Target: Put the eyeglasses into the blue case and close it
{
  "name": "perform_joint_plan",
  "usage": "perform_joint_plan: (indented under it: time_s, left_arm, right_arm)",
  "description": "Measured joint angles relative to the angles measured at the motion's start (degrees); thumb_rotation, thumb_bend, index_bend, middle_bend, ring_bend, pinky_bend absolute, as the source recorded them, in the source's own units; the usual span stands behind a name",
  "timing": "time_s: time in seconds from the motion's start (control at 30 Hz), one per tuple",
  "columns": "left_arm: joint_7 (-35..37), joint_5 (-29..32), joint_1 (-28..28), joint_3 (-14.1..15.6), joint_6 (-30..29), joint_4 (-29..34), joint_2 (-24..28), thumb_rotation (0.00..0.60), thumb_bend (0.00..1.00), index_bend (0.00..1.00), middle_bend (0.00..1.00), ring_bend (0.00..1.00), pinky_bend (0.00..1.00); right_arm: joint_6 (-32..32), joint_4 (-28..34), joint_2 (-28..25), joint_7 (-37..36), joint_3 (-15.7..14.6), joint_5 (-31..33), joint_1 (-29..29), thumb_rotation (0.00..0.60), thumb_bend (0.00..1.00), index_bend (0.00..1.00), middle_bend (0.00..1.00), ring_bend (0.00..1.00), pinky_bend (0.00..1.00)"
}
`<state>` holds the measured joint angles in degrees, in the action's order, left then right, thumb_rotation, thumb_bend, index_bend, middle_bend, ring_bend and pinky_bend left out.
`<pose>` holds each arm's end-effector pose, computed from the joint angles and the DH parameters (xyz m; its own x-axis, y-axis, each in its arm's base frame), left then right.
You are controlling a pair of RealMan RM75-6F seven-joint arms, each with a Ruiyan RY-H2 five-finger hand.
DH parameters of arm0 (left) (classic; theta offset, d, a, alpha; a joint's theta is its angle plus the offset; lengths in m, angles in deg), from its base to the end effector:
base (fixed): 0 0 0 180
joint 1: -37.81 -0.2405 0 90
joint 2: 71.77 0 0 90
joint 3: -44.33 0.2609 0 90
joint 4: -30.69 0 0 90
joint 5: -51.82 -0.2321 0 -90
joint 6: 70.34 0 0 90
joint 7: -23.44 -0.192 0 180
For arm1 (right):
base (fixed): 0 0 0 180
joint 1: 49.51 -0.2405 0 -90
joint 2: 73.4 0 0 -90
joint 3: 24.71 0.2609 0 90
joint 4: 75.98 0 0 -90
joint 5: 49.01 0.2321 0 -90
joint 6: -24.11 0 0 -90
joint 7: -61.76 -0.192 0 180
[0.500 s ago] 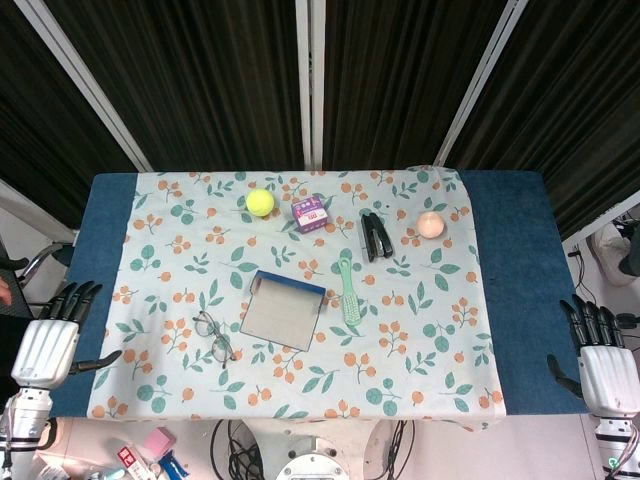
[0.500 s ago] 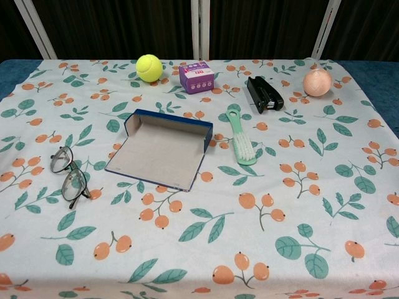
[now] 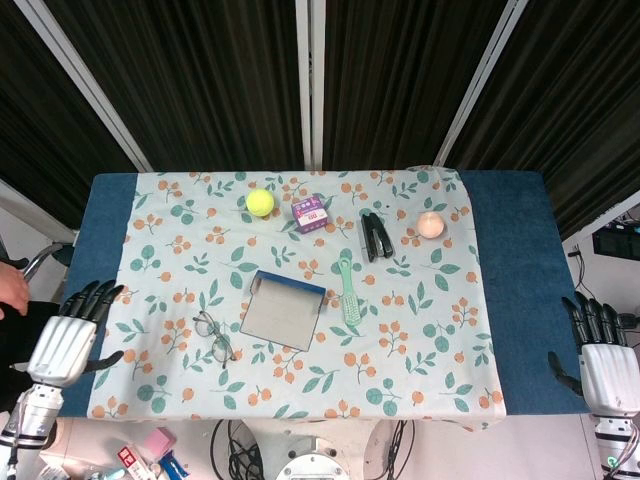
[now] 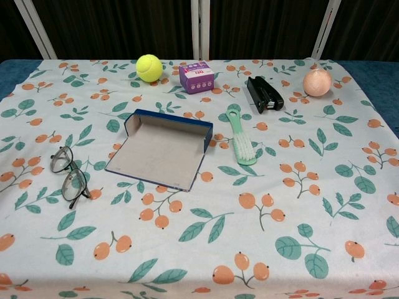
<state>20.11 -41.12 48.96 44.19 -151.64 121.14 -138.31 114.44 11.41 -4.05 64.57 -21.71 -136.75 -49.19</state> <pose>-0.2892 0.2508 0.1006 0.4661 0.0563 0.8829 0.8663 -0.2318 -0.4425 -0.3398 -0.2017 0.1330 0.4394 0.0535 0.8967 -0.8980 0.0496 0.4371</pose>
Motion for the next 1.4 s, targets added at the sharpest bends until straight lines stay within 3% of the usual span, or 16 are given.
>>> perform_joint_plan:
  time_s: [0.27, 0.63, 1.07, 1.4]
  left_arm:
    - [-0.8, -6.9, 7.9, 0.4, 7.6, -1.3, -5.1, 0.6, 0.13, 0.09, 0.06, 0.06, 0.18]
    - [-3.5, -7.4, 17.2, 0.2, 19.4, -8.1, -13.2, 0.6, 0.17, 0.22, 0.07, 0.06, 0.18]
    - [-2.0, -4.9, 19.4, 1.6, 21.4, -13.1, -15.7, 0.6, 0.29, 0.4, 0.07, 0.06, 0.18]
    - [-1.0, -3.7, 19.4, 2.6, 20.5, -15.0, -16.5, 0.6, 0.31, 0.44, 0.09, 0.06, 0.18]
  right_arm:
    - [-0.4, 0.6, -1.0, 0.7, 0.1, 0.2, -0.1, 0.6, 0.25, 0.0, 0.0, 0.0, 0.0]
    - [1.2, -1.2, -1.6, -2.5, 0.2, 1.6, 1.6, 0.6, 0.25, 0.0, 0.0, 0.0, 0.0]
    - [0.6, -2.0, -1.2, -2.8, 0.5, 2.4, 1.8, 0.6, 0.25, 0.0, 0.0, 0.0, 0.0]
    - [-0.1, -0.9, -1.6, -1.6, 0.4, 2.3, 1.6, 0.6, 0.27, 0.0, 0.0, 0.0, 0.0]
